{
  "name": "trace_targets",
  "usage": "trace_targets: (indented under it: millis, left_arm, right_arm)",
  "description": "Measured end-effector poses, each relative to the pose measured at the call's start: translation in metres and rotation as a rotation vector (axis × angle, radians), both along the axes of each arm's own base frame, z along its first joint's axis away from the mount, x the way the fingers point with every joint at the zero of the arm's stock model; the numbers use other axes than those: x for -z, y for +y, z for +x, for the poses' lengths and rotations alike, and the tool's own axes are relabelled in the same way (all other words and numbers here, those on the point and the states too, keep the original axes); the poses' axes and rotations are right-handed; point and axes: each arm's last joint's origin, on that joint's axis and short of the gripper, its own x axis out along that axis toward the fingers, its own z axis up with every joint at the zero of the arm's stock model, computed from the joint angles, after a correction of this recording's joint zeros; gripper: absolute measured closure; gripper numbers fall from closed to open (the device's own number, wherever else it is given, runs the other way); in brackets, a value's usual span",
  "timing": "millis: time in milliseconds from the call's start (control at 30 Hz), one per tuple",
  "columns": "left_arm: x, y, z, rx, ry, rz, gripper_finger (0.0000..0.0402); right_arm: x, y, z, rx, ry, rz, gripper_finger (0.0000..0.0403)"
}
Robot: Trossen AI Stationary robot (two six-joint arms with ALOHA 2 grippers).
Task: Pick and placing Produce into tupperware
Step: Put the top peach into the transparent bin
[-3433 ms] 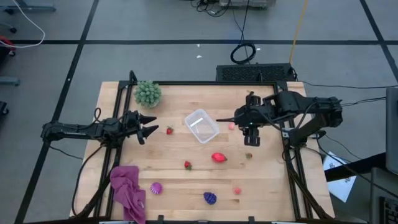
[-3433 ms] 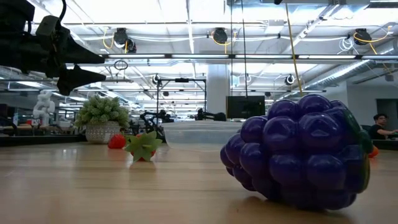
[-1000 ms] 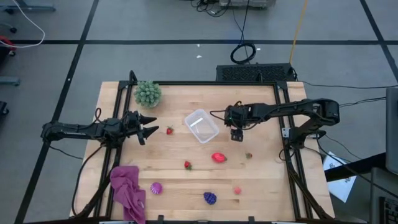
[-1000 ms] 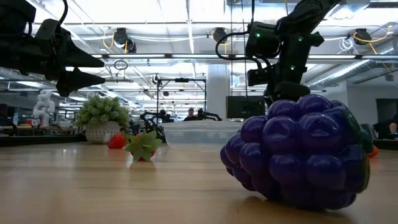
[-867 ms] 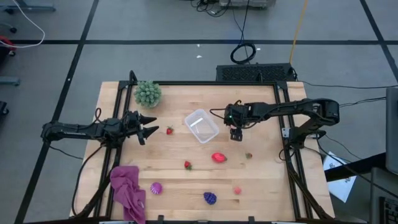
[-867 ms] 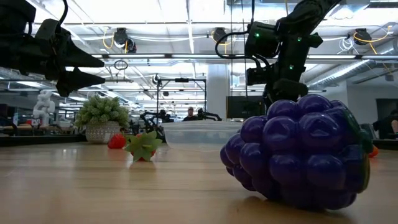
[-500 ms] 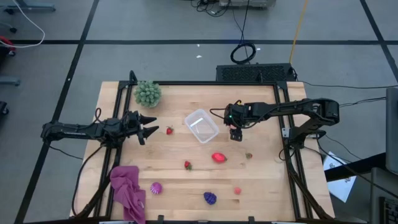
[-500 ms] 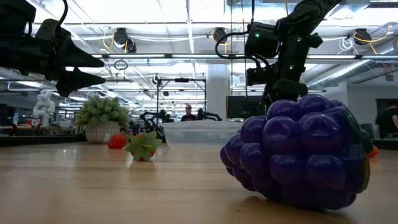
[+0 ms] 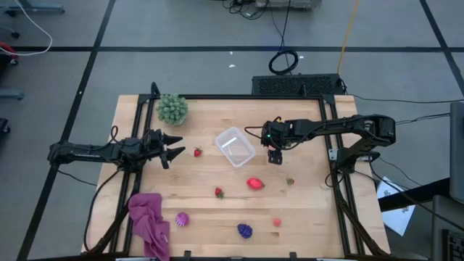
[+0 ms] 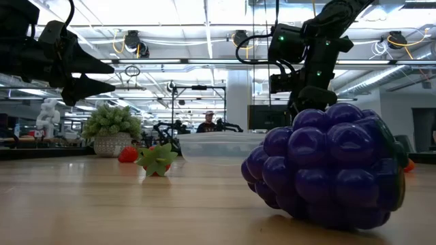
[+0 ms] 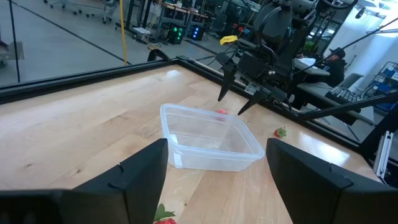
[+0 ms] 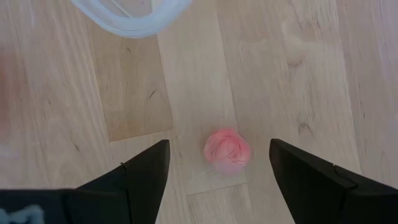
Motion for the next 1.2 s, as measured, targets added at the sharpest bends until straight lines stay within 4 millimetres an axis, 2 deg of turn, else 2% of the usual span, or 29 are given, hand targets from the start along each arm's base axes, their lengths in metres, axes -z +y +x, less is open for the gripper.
trace_targets:
  millis: [367, 1200]
  left_arm:
    - [0.0, 0.0, 0.0, 0.001, 0.002, 0.007, 0.0128]
    - [0.0, 0.0, 0.0, 0.0, 0.0, 0.0, 0.0128]
  right_arm:
    - [0.013, 0.001, -0.006, 0.017, 0.001, 0.006, 0.0135]
    - [0.013, 0.0, -0.005, 0.026, -0.014, 0.005, 0.0135]
